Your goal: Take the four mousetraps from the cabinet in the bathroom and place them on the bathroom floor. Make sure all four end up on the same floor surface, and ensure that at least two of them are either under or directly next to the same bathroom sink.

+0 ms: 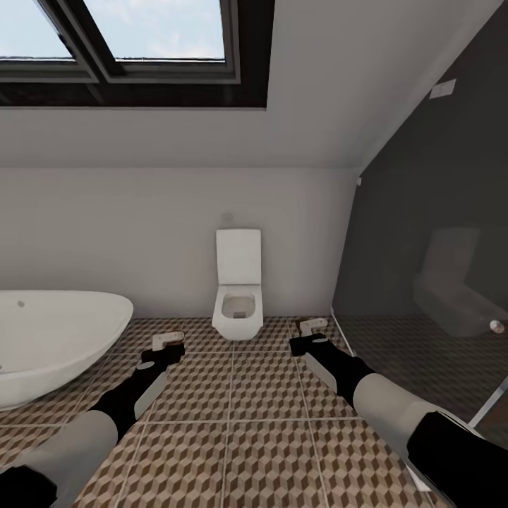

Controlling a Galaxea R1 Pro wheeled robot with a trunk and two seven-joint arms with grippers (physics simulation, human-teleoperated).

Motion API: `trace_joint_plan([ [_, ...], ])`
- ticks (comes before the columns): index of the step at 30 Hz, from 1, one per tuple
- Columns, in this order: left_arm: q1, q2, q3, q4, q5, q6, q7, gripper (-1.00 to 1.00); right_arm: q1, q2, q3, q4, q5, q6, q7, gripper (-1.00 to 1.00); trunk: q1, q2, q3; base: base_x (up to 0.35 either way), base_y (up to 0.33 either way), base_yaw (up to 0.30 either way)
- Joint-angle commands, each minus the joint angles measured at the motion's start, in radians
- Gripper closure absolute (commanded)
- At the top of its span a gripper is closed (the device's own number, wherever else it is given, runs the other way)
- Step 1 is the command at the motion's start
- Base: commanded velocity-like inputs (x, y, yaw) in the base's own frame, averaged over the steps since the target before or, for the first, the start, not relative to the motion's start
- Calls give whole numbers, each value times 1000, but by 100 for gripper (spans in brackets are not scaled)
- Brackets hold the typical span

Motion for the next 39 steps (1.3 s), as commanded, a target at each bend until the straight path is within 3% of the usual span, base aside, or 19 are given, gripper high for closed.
trace_joint_plan([
  [1, -1, 2, -8, -3, 4, 5, 11, 100, -1, 0, 9, -2, -9, 4, -11, 100, 4, -9, -5, 0, 0, 0],
  [39, -1, 2, -9, -3, 4, 3, 11, 100, -1, -2, 9, 0, -9, 4, -11, 100, 150, -275, -124, 0, 0, 0],
])
